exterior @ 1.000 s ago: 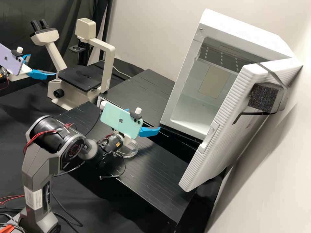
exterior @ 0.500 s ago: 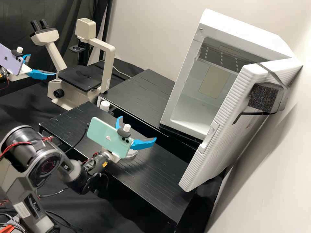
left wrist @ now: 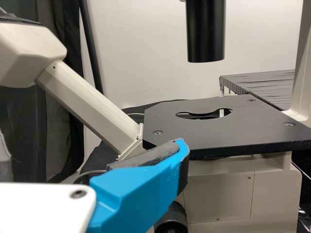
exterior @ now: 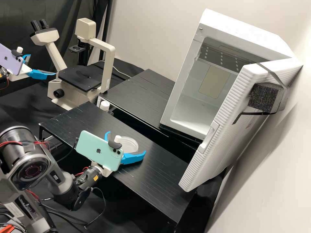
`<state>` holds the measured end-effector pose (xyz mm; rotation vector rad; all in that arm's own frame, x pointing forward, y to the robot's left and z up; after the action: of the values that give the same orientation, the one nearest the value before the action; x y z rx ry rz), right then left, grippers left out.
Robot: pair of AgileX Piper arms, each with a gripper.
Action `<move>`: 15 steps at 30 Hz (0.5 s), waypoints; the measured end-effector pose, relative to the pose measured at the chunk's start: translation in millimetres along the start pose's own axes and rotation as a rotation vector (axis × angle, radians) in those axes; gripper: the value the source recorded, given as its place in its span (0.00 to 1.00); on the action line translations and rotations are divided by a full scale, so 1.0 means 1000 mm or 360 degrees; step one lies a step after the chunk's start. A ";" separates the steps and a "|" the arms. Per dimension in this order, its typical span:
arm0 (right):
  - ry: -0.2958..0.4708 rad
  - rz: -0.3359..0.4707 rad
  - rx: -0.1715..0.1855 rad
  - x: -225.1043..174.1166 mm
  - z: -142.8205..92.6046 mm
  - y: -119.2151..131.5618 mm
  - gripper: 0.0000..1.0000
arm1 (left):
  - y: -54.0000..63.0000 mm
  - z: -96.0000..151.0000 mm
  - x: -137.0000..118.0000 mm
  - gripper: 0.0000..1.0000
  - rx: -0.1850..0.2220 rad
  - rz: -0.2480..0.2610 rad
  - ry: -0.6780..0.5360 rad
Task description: Return the petri dish to the incubator.
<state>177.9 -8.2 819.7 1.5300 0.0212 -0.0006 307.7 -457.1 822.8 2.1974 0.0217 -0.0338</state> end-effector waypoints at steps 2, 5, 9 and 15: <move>-0.0018 -0.0013 0.0007 0.001 0.003 -0.001 1.00 | 0.000 0.000 0.000 1.00 0.0000 0.0000 0.0000; -0.0016 -0.0025 0.0008 0.001 0.004 -0.002 1.00 | 0.000 0.000 0.000 1.00 0.0000 0.0000 0.0000; -0.0012 -0.0016 0.0002 0.001 0.005 -0.001 1.00 | 0.000 0.000 0.000 1.00 0.0000 0.0000 0.0000; -0.0009 -0.0026 -0.0002 0.000 0.006 -0.001 0.00 | 0.000 0.000 0.000 1.00 0.0000 0.0000 0.0000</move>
<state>178.2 -13.9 819.3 1.5285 0.0291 -0.0180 307.7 -457.1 822.8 2.1974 0.0217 -0.0338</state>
